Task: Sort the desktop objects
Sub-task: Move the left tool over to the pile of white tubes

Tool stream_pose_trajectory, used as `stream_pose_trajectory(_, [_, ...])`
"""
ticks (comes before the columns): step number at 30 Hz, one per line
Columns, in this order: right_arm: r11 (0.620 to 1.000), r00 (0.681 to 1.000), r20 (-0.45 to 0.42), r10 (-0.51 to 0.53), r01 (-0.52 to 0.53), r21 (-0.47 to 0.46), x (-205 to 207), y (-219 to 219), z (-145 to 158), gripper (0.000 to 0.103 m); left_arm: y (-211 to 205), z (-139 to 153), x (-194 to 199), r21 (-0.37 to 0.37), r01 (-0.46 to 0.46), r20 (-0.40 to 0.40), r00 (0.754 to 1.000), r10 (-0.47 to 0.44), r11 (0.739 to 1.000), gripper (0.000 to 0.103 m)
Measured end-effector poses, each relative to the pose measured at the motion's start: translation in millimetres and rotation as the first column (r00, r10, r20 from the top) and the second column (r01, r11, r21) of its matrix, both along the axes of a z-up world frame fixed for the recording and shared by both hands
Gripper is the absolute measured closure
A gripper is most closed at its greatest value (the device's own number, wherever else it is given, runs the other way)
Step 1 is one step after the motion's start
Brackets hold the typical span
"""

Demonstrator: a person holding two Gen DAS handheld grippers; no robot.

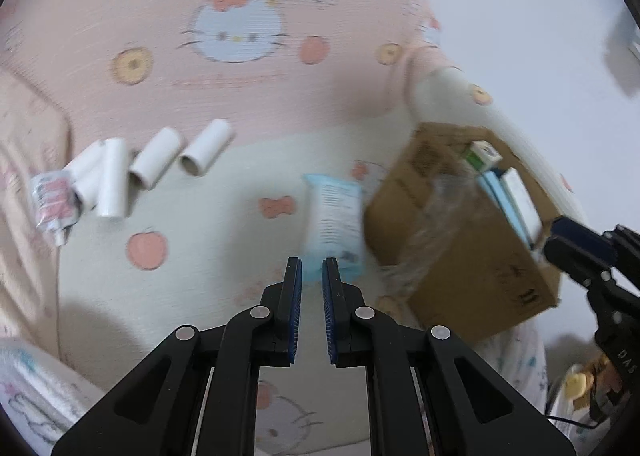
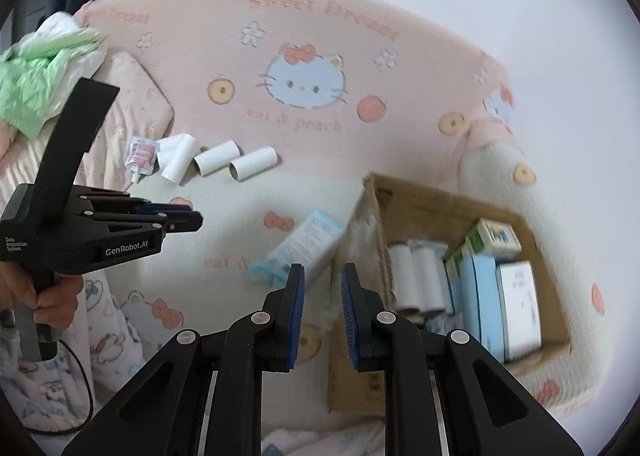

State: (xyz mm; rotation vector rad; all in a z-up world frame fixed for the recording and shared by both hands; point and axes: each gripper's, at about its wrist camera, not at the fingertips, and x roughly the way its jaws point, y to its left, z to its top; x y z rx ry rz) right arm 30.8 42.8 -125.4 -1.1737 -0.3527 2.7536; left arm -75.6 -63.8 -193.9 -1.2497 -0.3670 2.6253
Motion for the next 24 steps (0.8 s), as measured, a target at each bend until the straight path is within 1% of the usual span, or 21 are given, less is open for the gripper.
stream_pose_trajectory(2, [0.999, 1.000, -0.004, 0.018, -0.018, 0.040, -6.9, -10.8, -3.7, 0.088, -16.5, -10.2, 1.1, 0.014, -0.042, -0.002, 0.999, 0.042, 0.999, 0.091])
stream_pose_trajectory(3, [0.997, 0.999, 0.004, 0.034, -0.034, 0.075, -14.1, -18.3, -6.8, 0.088, -23.5, -14.8, 3.4, 0.015, -0.062, -0.015, 0.998, 0.062, 0.998, 0.091])
stream_pose_trajectory(5, [0.987, 0.997, 0.025, 0.078, -0.080, 0.142, -22.8, -32.7, -15.3, 0.088, -37.4, -26.5, 4.2, -0.010, -0.117, -0.041, 0.992, 0.116, 0.993, 0.093])
stream_pose_trajectory(6, [0.982, 0.995, 0.033, 0.099, -0.103, 0.159, -25.6, -37.6, -18.8, 0.088, -46.7, -35.8, 3.2, -0.015, -0.140, -0.039, 0.990, 0.139, 0.990, 0.096])
stream_pose_trajectory(7, [0.976, 0.991, 0.038, 0.127, -0.131, 0.175, -29.2, -44.6, -22.5, 0.088, -56.6, -46.1, 0.7, -0.018, -0.165, -0.016, 0.986, 0.165, 0.986, 0.096])
stream_pose_trajectory(9, [0.969, 0.985, 0.042, 0.169, -0.174, 0.178, -36.7, -54.8, -29.0, 0.088, -75.2, -62.3, -2.2, 0.012, -0.207, 0.025, 0.978, 0.206, 0.978, 0.096])
stream_pose_trajectory(10, [0.967, 0.982, 0.051, 0.182, -0.188, 0.174, -40.8, -58.8, -32.2, 0.088, -84.3, -68.9, -3.7, 0.034, -0.231, 0.050, 0.972, 0.229, 0.972, 0.097])
stream_pose_trajectory(11, [0.965, 0.979, 0.060, 0.193, -0.200, 0.170, -45.0, -63.1, -35.7, 0.088, -95.8, -74.1, -5.8, 0.080, -0.267, 0.079, 0.962, 0.261, 0.960, 0.097])
stream_pose_trajectory(12, [0.963, 0.976, 0.064, 0.206, -0.214, 0.164, -50.0, -67.8, -39.6, 0.088, -106.9, -75.9, -7.7, 0.145, -0.294, 0.088, 0.955, 0.283, 0.945, 0.097])
stream_pose_trajectory(13, [0.962, 0.973, 0.068, 0.219, -0.227, 0.154, -54.7, -71.9, -43.2, 0.088, -115.1, -74.4, -9.6, 0.173, -0.318, 0.077, 0.948, 0.309, 0.932, 0.097])
stream_pose_trajectory(15, [0.963, 0.968, 0.078, 0.237, -0.245, 0.115, -66.7, -79.2, -52.4, 0.088, -125.8, -69.9, -13.9, 0.161, -0.352, 0.040, 0.936, 0.350, 0.922, 0.097])
stream_pose_trajectory(18, [0.965, 0.961, 0.100, 0.257, -0.261, 0.026, -87.2, -88.4, -66.0, 0.088, -139.9, -70.4, -22.4, 0.161, -0.401, 0.035, 0.915, 0.401, 0.902, 0.097])
stream_pose_trajectory(20, [0.962, 0.955, 0.116, 0.273, -0.270, -0.042, -104.4, -93.7, -74.9, 0.088, -153.4, -73.9, -28.3, 0.207, -0.427, 0.058, 0.904, 0.425, 0.880, 0.097])
stream_pose_trajectory(21, [0.960, 0.953, 0.121, 0.279, -0.273, -0.061, -109.6, -96.9, -77.9, 0.088, -161.4, -76.4, -31.8, 0.235, -0.441, 0.076, 0.897, 0.436, 0.866, 0.095])
stream_pose_trajectory(23, [0.956, 0.948, 0.129, 0.291, -0.283, -0.082, -125.8, -102.4, -84.5, 0.088, -175.4, -80.3, -36.2, 0.275, -0.466, 0.103, 0.884, 0.456, 0.841, 0.088])
stream_pose_trajectory(24, [0.953, 0.945, 0.137, 0.298, -0.287, -0.093, -137.9, -106.0, -88.7, 0.088, -184.8, -83.1, -39.2, 0.311, -0.475, 0.118, 0.879, 0.462, 0.823, 0.078])
